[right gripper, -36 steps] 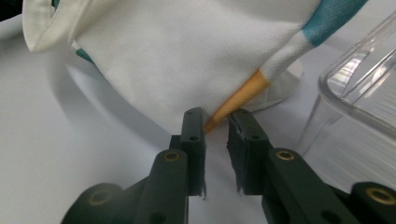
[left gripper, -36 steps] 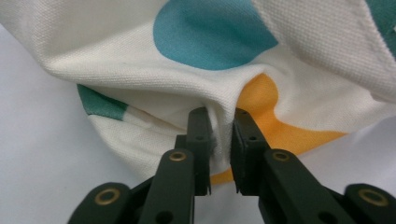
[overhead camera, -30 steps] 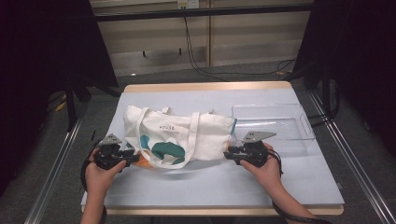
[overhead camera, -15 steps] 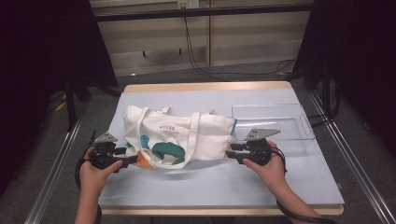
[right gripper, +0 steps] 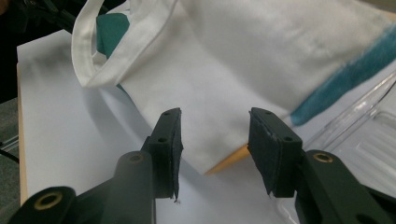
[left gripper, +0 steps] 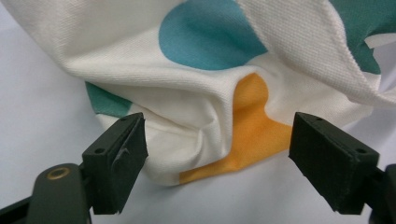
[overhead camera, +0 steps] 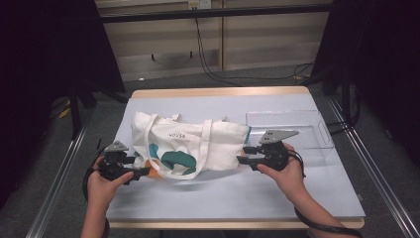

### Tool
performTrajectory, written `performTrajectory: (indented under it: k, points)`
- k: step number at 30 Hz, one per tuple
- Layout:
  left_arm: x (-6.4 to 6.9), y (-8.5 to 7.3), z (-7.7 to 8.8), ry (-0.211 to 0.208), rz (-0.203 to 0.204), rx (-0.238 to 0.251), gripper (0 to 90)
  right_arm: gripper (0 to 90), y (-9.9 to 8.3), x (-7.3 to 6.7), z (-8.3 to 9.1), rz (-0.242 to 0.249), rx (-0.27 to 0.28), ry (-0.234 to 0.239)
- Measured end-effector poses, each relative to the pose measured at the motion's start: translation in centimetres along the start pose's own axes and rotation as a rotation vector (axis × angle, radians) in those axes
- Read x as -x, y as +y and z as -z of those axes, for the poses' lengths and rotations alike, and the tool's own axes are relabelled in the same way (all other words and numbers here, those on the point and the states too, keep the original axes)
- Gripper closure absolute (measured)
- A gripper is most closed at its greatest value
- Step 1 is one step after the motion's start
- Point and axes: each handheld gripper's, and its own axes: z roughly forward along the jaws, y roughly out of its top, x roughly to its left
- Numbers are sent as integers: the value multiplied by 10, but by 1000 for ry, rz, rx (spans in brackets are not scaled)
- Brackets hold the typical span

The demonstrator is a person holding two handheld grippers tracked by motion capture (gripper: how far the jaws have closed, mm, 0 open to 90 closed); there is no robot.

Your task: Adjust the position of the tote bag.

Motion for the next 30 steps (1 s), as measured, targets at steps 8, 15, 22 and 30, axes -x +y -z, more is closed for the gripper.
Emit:
performTrajectory:
  k: [8,15,22,30]
  points:
    - [3,2,-4,-10,-21,-15,171,521,25,6,0,7,31,13]
    - [4,3,-4,-5,-12,-3,153,486,50,10,-3,20,46,25]
    - [5,3,-4,-26,-11,8,133,476,65,14,-5,25,50,16]
    - [5,4,-2,-27,-16,17,102,453,72,21,-10,25,61,12]
